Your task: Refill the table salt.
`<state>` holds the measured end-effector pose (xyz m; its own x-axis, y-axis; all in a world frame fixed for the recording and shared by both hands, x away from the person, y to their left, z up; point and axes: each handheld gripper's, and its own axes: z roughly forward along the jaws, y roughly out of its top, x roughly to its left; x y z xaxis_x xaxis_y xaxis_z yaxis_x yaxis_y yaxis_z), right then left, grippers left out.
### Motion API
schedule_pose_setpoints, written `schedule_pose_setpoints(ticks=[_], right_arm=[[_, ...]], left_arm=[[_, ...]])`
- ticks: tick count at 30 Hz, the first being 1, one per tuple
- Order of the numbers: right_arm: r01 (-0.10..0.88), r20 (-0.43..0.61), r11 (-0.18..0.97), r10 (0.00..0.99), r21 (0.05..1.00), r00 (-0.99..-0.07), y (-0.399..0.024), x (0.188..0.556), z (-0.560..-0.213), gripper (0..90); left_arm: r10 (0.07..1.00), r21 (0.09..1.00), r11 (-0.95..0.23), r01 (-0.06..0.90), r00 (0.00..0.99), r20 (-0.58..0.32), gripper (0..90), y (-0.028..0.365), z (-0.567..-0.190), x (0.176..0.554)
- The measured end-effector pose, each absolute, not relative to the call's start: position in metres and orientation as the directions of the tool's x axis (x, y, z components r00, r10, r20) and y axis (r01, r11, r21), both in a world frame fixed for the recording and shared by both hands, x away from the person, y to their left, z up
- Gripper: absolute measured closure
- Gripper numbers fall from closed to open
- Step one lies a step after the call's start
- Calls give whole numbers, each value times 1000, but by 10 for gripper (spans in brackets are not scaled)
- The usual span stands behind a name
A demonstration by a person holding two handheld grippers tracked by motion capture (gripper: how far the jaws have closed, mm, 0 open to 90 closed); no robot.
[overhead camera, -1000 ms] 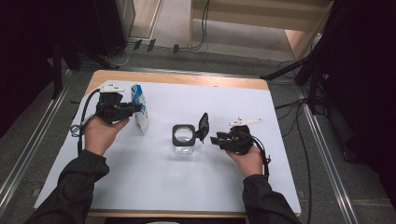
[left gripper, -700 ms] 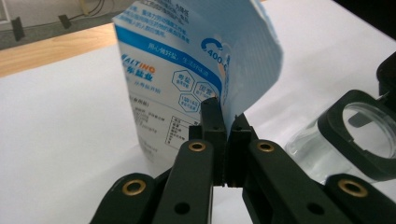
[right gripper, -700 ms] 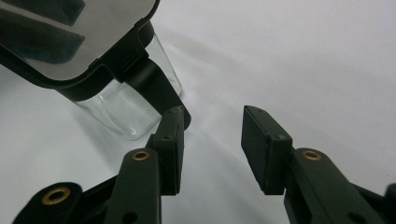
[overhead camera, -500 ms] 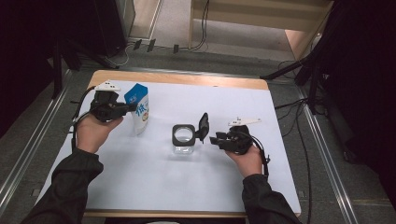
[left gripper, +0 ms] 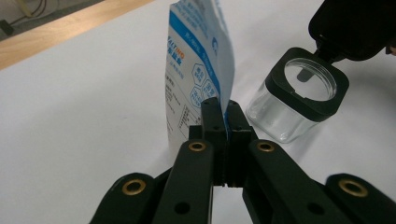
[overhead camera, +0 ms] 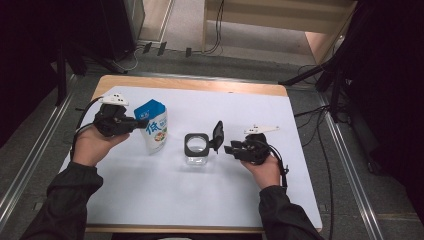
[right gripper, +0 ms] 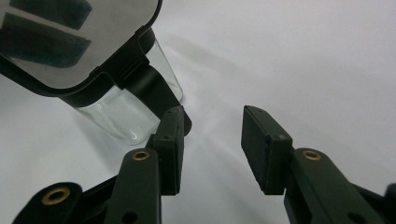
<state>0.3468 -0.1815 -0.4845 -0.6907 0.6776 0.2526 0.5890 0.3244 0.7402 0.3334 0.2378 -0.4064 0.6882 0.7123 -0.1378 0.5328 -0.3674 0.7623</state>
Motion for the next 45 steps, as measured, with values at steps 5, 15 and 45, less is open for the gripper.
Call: schedule_pose_setpoints(ticks=[5,15,45], right_arm=[[588,254,322,678,742,-690,-182,347,-484,606],[588,253,326,675,741,-693,-181,348,-485,605],[577,263,298,672,760,-693,-190,330,-479,563]], left_arm=[[706,769,-345,539,688,-165,900,241,-410,332],[684,730,-387,563,707,-183,790,232,-420,341],[682,716,-368,594,695,-226,900,231,-426,354]])
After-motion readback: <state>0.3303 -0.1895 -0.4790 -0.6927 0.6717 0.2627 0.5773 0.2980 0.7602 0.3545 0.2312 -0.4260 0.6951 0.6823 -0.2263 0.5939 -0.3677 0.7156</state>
